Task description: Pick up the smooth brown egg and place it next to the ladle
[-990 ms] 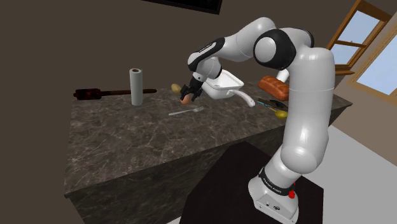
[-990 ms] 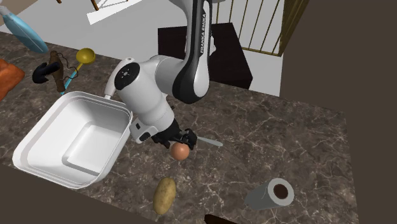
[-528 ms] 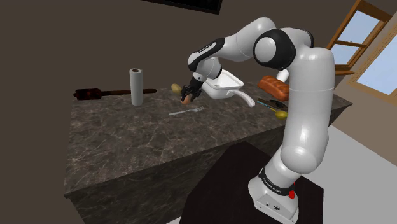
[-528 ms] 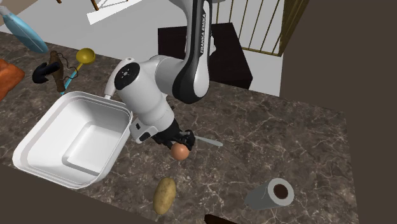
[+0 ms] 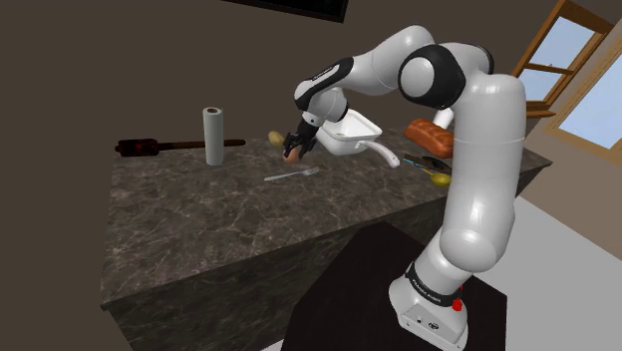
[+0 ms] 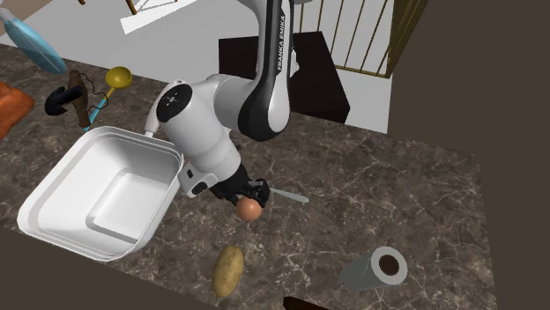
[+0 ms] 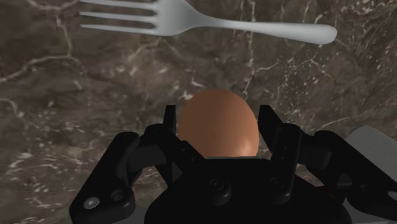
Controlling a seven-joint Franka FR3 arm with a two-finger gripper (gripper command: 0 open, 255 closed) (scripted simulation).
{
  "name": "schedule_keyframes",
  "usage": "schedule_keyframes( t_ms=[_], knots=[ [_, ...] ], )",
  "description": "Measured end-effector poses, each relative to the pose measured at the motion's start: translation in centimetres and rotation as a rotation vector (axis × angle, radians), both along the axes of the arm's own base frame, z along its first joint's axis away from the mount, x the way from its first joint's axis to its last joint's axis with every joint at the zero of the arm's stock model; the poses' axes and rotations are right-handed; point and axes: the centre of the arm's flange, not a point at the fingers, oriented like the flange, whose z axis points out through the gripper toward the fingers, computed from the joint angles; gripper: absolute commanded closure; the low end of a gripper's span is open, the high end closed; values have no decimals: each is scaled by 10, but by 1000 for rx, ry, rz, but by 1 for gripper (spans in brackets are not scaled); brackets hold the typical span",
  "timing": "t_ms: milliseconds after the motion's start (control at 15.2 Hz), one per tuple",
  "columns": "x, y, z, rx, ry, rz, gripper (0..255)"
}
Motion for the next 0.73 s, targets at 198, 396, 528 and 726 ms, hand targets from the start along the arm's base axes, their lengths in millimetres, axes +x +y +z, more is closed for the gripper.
schedule_keyframes(
  t_ms=[198,396,528,726],
  knots=[
    [0,0,14,0,0,0,255],
    [-1,-1,30,0,0,0,255],
    [1,0,41,0,0,0,255],
    [-1,1,56,0,0,0,255]
  ],
)
